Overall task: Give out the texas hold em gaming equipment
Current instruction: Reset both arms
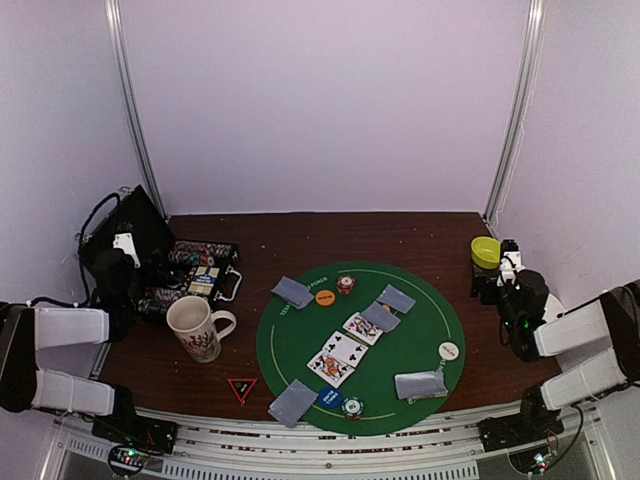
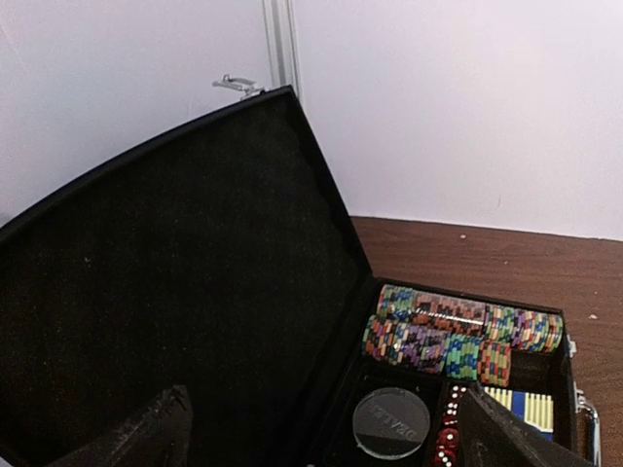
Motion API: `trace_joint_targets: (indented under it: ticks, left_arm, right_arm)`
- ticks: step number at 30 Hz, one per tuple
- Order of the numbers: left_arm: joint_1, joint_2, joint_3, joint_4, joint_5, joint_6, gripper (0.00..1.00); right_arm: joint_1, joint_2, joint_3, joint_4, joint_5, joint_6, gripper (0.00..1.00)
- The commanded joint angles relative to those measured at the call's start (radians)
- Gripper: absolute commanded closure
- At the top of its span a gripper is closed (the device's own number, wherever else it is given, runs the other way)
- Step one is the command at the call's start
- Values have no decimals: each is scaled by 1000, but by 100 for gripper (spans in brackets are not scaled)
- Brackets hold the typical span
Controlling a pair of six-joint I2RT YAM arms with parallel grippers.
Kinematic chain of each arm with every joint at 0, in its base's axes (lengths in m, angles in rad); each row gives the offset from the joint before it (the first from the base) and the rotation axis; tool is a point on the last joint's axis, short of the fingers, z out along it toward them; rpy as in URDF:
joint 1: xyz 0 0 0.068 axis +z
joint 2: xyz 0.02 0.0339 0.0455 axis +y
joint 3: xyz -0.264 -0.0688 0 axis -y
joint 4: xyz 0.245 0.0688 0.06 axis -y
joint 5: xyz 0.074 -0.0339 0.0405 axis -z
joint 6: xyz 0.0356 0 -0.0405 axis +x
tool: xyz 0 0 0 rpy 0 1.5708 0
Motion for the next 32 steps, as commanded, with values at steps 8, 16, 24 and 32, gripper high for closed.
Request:
trace_joint_targets:
  ticks: [8, 16, 24, 32]
  left_arm:
    - [5, 228, -135, 590, 118, 108, 2]
    - [5, 388, -206, 842, 99, 102, 2]
    - [5, 388, -168, 776, 109, 106, 2]
    - [5, 388, -156, 731, 115, 111, 2]
  right_arm:
    - [-34, 236, 4, 324, -69, 13, 0]
    - [-64, 264, 29, 307, -74, 46, 0]
    - [-64, 267, 30, 309, 14, 72, 0]
    - [-64, 266, 35, 300, 10, 76, 0]
